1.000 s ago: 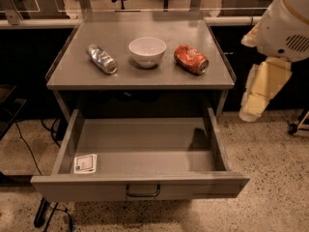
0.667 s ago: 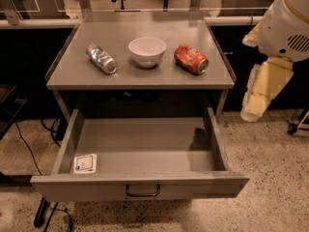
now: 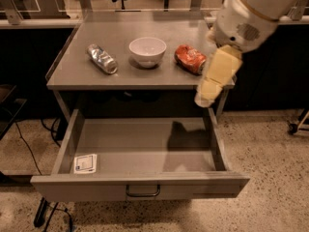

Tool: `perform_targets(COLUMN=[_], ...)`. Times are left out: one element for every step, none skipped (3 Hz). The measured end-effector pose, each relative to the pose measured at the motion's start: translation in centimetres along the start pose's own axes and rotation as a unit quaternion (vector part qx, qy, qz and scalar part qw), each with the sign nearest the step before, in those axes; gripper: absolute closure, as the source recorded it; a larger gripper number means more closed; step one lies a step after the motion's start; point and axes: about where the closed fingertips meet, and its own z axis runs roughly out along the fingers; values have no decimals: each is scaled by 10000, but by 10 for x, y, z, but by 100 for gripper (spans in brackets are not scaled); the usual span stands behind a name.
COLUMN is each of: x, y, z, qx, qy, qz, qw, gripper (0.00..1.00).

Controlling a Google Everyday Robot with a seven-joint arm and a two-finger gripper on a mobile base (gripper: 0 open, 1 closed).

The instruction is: Place redbull can into top drawer

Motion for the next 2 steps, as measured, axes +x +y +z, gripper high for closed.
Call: perform_targets(x=[-22,-26], y=[-22,-24], z=[25,28], qx=[-241,-249], qy=[-47,-108], qz=[102,99], qw=[9996,9996], gripper=[0,0])
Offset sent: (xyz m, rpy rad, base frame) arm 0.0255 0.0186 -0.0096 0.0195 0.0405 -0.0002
